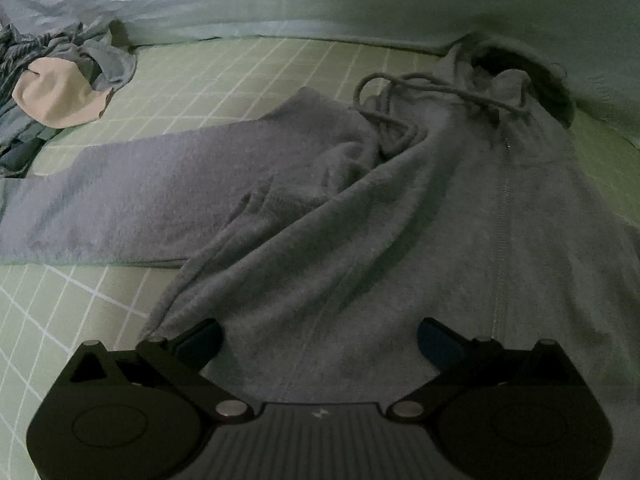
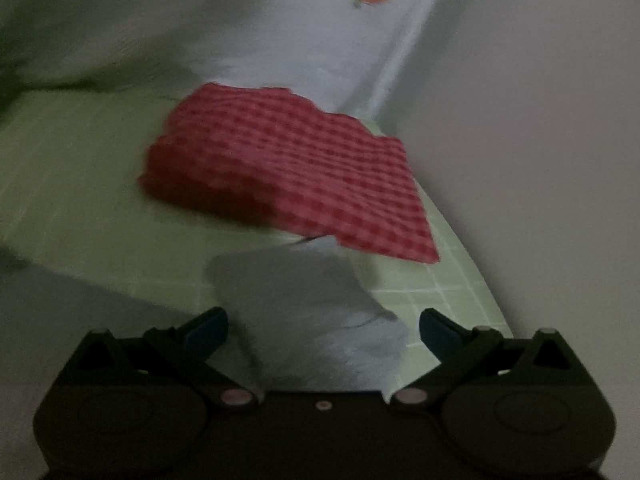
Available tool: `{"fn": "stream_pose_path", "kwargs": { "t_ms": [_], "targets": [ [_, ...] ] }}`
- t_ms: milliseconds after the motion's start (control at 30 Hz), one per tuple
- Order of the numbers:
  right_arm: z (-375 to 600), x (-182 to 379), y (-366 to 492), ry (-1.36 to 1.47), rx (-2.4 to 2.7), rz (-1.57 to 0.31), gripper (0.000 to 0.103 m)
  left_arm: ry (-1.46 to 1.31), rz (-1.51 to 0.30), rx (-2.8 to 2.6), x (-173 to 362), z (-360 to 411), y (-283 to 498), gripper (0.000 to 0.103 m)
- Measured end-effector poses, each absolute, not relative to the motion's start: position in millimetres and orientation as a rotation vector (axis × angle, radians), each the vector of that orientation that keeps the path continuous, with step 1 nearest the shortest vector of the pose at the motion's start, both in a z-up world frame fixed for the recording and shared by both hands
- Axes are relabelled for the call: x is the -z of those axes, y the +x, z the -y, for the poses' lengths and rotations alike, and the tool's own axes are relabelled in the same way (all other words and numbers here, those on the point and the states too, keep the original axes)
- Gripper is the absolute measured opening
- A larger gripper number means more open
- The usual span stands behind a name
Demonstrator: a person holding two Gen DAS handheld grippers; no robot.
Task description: Fold clothes
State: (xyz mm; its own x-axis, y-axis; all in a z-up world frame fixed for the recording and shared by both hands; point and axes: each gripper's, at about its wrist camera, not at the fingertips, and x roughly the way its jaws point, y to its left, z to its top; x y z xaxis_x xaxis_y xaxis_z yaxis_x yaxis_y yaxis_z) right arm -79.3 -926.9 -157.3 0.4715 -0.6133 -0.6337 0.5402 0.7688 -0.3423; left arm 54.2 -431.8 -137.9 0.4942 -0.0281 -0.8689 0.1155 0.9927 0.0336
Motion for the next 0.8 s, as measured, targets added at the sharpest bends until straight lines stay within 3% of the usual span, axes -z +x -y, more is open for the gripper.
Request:
{"fn": "stream_pose_path", "kwargs": {
  "t_ms": [67,133,233,300,667,800],
  "targets": [
    [936,157,-80,-0.039,0.726,-0.805,0.088,0.089,-1.058,0.086,138,433,57,0.103],
    [941,155,-81,0.002,0.730,-0.806,0.056,0.086,-1.064,0.088,138,433,60,0.103],
    [946,157,-81,-0.003,0.754,-0.823,0.028,0.081,-1.068,0.087,139,433,62,0.103],
    [950,156,-89,0.005,0.769,-0.807,0.018,0.078,-1.068,0.084,139,434,63,0.103],
    [983,102,-187,0.139,1.033,-0.533,0.014,0.075,-1.047,0.082,141,433,60,0.103],
    [998,106,-219,0.211,1.075,-0.522,0.014,0.074,-1.044,0.081,141,433,59,0.103]
  ]
}}
